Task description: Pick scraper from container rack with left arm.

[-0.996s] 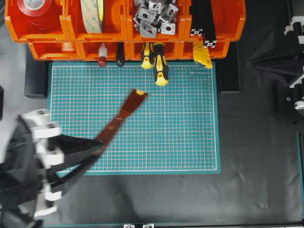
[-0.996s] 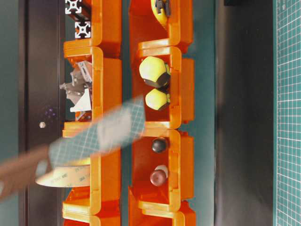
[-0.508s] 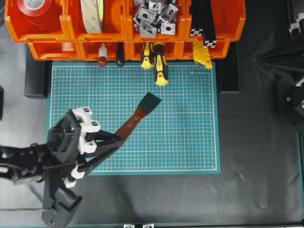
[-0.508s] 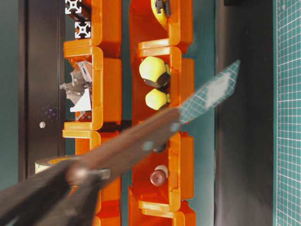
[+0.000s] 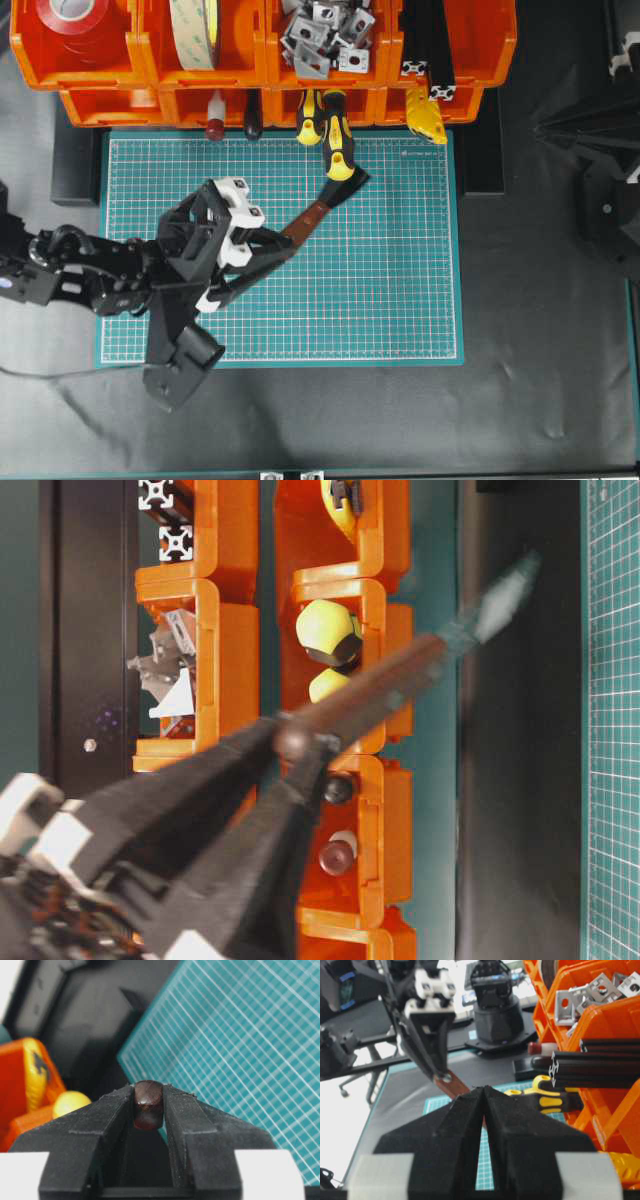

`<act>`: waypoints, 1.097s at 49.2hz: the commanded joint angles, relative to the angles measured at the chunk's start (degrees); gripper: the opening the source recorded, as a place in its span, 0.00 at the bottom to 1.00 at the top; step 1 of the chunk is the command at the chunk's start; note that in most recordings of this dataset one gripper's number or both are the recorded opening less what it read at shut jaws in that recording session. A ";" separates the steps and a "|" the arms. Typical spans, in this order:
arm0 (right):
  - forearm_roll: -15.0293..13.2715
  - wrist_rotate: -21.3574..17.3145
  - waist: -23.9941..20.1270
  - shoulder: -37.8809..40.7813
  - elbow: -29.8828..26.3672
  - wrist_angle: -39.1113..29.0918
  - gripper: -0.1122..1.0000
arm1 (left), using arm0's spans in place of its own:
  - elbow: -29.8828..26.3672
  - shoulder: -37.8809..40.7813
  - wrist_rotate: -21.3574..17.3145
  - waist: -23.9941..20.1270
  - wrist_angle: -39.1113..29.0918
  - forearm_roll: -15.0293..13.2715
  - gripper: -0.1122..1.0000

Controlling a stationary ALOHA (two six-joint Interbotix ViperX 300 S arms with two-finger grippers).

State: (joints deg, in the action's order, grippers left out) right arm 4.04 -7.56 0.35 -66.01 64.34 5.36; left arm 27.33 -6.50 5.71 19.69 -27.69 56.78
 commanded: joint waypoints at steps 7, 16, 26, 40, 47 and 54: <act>0.18 -0.09 0.18 0.35 -2.02 0.00 0.11 | 0.97 -0.97 0.35 -0.26 1.05 0.35 0.28; 0.09 -0.09 0.53 0.35 -1.93 0.00 0.11 | 1.23 -0.88 0.35 -0.18 2.72 0.35 0.28; 0.09 -0.09 0.79 0.09 -2.02 -0.35 0.11 | 1.23 -0.88 0.44 0.70 2.90 0.35 0.29; 0.18 -0.44 0.79 -0.09 -2.20 -0.79 0.11 | 1.41 -0.88 0.97 1.05 2.55 0.26 0.84; 0.18 -1.23 0.79 -0.18 -2.29 -1.23 0.11 | 1.58 -0.97 3.25 0.97 2.46 0.35 0.90; 0.09 -1.23 0.70 -0.18 -2.29 -1.67 0.11 | 2.02 -1.05 5.89 1.41 2.46 0.26 0.90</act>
State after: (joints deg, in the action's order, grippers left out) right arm 4.04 -8.70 1.05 -66.53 64.07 3.78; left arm 29.79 -6.50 10.37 20.65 -25.40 56.87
